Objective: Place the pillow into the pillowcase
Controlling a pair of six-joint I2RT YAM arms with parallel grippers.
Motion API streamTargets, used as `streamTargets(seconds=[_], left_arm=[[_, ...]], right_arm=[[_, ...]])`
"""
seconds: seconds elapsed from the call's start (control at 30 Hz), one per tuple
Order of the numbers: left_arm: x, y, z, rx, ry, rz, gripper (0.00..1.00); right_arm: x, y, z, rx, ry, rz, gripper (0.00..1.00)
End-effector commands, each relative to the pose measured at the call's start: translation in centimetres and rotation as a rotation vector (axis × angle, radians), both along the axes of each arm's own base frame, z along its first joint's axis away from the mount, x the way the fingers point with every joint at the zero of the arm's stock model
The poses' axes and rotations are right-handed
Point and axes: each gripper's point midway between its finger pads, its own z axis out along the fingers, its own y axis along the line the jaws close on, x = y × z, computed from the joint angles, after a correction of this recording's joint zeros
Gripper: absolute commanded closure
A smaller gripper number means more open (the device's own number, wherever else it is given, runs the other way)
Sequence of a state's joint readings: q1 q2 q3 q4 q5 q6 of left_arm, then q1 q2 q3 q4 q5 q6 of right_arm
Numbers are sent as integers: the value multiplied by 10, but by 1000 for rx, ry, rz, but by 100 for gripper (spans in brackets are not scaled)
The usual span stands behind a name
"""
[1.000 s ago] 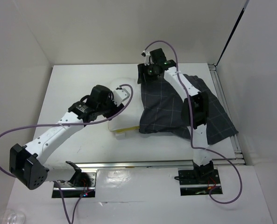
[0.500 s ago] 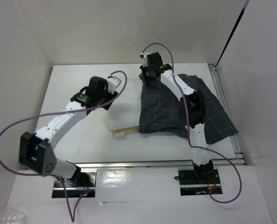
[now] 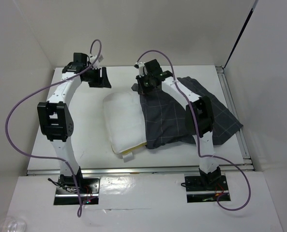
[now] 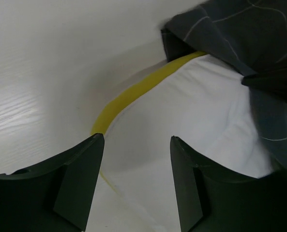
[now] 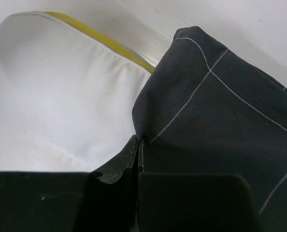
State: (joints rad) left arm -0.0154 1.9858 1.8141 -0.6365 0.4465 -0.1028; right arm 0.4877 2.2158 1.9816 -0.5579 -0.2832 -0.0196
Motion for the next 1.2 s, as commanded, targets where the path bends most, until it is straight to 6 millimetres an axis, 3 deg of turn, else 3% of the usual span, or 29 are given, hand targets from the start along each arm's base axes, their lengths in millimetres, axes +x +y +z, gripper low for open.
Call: streamTargets(seconds=[0.0, 0.07, 0.2, 0.33, 0.37, 0.57, 0.7, 0.83, 0.87, 0.93, 1.0, 1.07, 1.17], left_arm=[[-21, -36, -8, -167, 138, -125, 30], [-28, -44, -12, -217, 176, -180, 30], [-41, -42, -44, -198, 282, -207, 29], [-41, -11, -69, -65, 259, -148, 26], [-44, 6, -82, -5, 276, -102, 25], [-33, 46, -93, 81, 229, 10, 24], [-38, 53, -90, 70, 245, 25, 24], [-55, 39, -94, 3, 287, -46, 24], [-58, 35, -94, -23, 294, -58, 26], [-64, 20, -96, -114, 327, -113, 43], [-60, 10, -90, -181, 324, -152, 75], [-64, -1, -94, -263, 370, -200, 92], [-59, -16, -83, -350, 363, -254, 94]], right_arm=[[-9, 9, 50, 69, -62, 31, 100], [-9, 9, 47, 69, -48, 25, 100], [-5, 11, 51, 75, -59, 25, 100], [-5, 9, 49, 64, -54, 17, 100], [-5, 9, 49, 64, -54, 17, 100], [-4, 4, 47, 60, -46, 8, 100], [-3, 3, 47, 54, -49, 1, 100], [-1, 4, 46, 54, -50, 1, 100], [-1, 4, 46, 54, -49, 1, 100], [-3, 10, 45, 60, -48, 17, 100], [-6, 19, 48, 70, -45, 39, 100], [-8, 27, 49, 78, -45, 46, 100], [-21, 47, 43, 79, -27, 93, 100]])
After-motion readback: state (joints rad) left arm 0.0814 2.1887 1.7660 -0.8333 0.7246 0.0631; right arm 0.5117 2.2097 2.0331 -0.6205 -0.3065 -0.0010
